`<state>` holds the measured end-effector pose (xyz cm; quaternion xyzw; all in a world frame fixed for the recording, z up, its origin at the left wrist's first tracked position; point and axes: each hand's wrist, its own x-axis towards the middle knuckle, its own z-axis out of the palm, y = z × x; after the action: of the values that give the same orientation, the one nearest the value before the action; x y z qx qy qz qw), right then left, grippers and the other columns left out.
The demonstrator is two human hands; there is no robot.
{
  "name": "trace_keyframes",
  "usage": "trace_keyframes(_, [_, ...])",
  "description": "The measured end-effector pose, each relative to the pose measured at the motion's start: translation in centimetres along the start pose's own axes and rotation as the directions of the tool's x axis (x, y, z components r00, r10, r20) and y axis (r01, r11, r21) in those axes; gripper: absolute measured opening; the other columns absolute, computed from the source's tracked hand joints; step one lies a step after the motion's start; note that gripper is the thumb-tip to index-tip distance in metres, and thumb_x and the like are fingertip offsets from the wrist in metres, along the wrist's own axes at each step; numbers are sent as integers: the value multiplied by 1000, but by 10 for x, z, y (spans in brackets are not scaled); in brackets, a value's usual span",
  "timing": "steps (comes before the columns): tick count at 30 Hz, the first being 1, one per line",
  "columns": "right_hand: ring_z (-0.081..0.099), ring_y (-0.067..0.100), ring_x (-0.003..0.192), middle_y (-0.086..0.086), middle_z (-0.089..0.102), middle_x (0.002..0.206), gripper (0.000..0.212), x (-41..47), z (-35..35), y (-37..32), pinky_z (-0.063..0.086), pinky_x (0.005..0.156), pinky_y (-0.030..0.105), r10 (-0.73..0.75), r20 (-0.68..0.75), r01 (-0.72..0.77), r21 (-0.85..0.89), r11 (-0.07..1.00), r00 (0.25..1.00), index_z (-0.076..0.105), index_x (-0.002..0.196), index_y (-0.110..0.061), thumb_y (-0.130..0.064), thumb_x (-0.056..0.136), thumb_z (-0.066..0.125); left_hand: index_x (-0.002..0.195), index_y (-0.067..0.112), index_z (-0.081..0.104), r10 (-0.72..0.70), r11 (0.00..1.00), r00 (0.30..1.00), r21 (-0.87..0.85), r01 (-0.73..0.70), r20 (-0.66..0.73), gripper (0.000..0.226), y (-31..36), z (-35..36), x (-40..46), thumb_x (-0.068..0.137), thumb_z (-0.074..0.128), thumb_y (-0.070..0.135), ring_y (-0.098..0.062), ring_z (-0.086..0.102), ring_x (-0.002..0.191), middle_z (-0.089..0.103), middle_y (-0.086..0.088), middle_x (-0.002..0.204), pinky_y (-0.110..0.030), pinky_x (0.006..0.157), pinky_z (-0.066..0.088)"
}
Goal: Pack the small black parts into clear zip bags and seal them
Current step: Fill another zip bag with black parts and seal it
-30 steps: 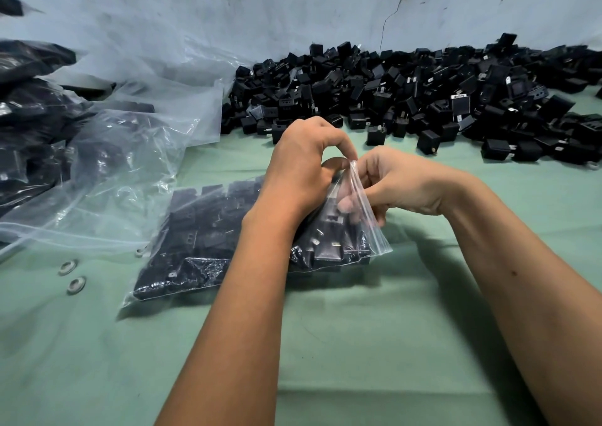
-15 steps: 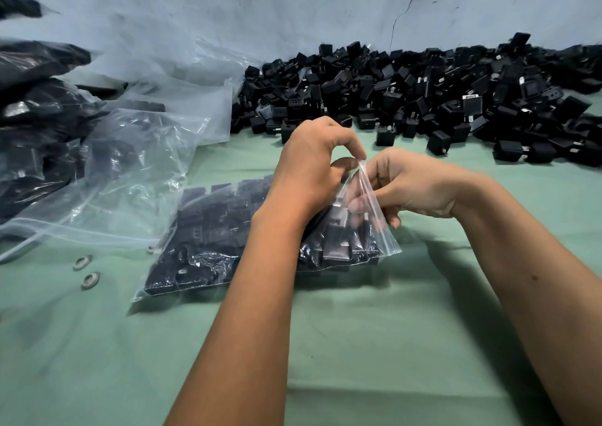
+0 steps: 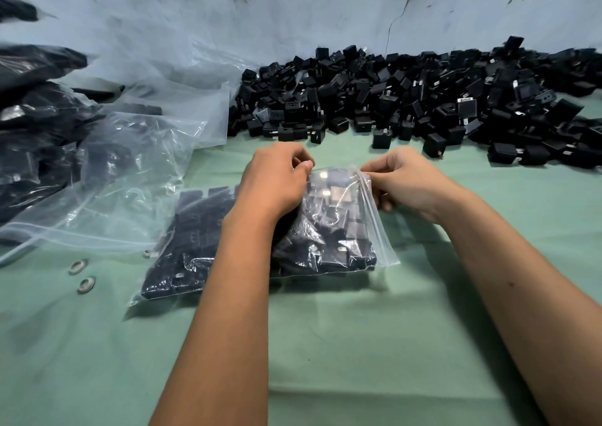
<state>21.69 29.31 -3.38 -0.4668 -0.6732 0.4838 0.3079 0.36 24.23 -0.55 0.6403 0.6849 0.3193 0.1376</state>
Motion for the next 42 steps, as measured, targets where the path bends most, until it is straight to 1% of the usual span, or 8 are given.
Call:
trace_keyframes(6, [53,10,45,4,67,57,22,1,1,2,39,39,20,-46,-99,44,-20,999,994,79,81,-10,-13,99,67,104,29,74,26,1000,998,12,-26,57,16,5,3,-1,103,58,33,-17,64,98,71,8,104,-43,95,54])
trace_keyframes(9, [49,11,41,12,65,60,22,2,7,1,38,38,19,-38,-28,38,2,999,999,79,80,-9,-16,98,70,105,31,73,34,999,997,27,-36,75,15,8,4,-2,102,59,35,-16,64,98,70,9,104,-43,94,54])
trace_keyframes(13, [62,12,51,9,71,65,5,-3,-18,2,47,42,19,20,102,-14,-59,998,995,73,88,-2,1,91,71,106,31,73,44,999,996,22,-46,80,14,9,6,-3,102,60,36,-16,64,98,70,10,104,-43,94,54])
trace_keyframes(17, [62,14,52,16,69,67,8,-10,-25,0,48,44,20,68,260,-30,-150,988,963,70,89,6,6,84,76,106,32,72,32,999,996,25,-35,86,14,9,6,-3,101,60,37,-16,65,99,70,11,105,-44,94,54])
trace_keyframes(21, [62,15,53,25,73,78,13,-8,-12,-3,49,45,21,48,269,4,-187,982,962,73,96,6,4,84,77,107,32,72,38,998,995,42,-41,89,15,9,7,-3,102,59,38,-15,64,98,70,11,105,-44,93,54])
trace_keyframes(26, [57,19,53,17,68,66,7,-11,-25,-1,45,44,20,99,320,-28,-221,975,942,72,81,0,4,84,77,107,32,71,32,999,995,36,-35,96,15,9,7,-3,102,59,39,-16,65,98,69,11,105,-44,93,55])
trace_keyframes(31, [59,17,50,15,70,64,8,-11,-17,-7,46,46,22,123,380,-4,-299,954,917,75,89,4,1,83,79,107,33,71,27,999,995,39,-31,100,14,10,7,-4,102,59,39,-16,64,99,69,11,106,-44,94,54])
trace_keyframes(42, [64,18,53,18,71,68,14,-15,-22,-13,50,49,23,190,437,-13,-376,926,879,72,88,4,-3,82,83,111,37,68,-7,994,993,109,-5,115,19,11,8,-6,103,55,46,-17,62,105,69,10,114,-42,93,53])
